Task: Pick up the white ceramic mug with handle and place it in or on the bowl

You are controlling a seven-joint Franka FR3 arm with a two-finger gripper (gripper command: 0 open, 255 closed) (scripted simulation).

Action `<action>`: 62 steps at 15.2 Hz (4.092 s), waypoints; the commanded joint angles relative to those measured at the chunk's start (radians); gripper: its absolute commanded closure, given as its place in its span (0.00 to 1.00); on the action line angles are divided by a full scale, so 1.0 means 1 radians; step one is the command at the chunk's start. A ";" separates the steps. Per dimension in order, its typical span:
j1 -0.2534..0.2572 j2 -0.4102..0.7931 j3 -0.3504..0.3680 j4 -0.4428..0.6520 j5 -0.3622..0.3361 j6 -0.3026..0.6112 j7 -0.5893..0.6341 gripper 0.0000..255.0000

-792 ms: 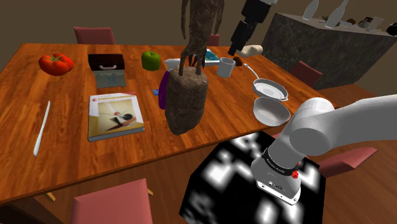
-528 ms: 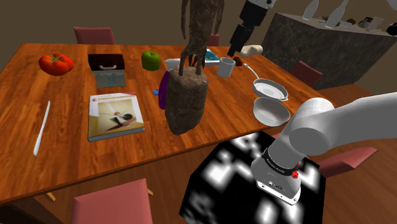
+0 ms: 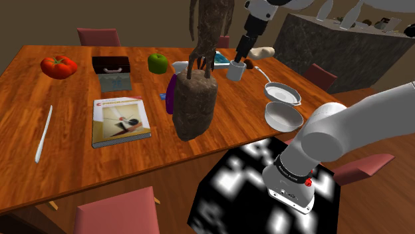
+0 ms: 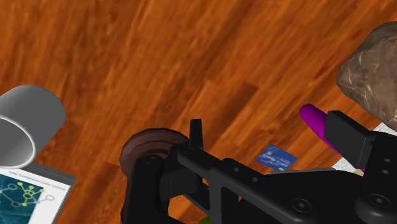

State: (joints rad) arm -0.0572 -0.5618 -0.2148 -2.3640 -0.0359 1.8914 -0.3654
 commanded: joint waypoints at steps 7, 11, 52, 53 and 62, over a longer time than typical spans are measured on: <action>-0.020 0.244 -0.130 0.096 -0.010 0.132 -0.166 0.00; -0.027 0.385 -0.187 0.174 0.021 0.182 -0.256 0.00; -0.158 0.939 -0.246 0.548 0.258 0.286 -0.565 1.00; -0.157 0.933 -0.247 0.554 0.254 0.275 -0.562 1.00; -0.149 0.883 -0.261 0.611 0.221 0.174 -0.540 1.00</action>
State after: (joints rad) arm -0.2075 0.3275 -0.4748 -1.7579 0.1892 2.0756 -0.9088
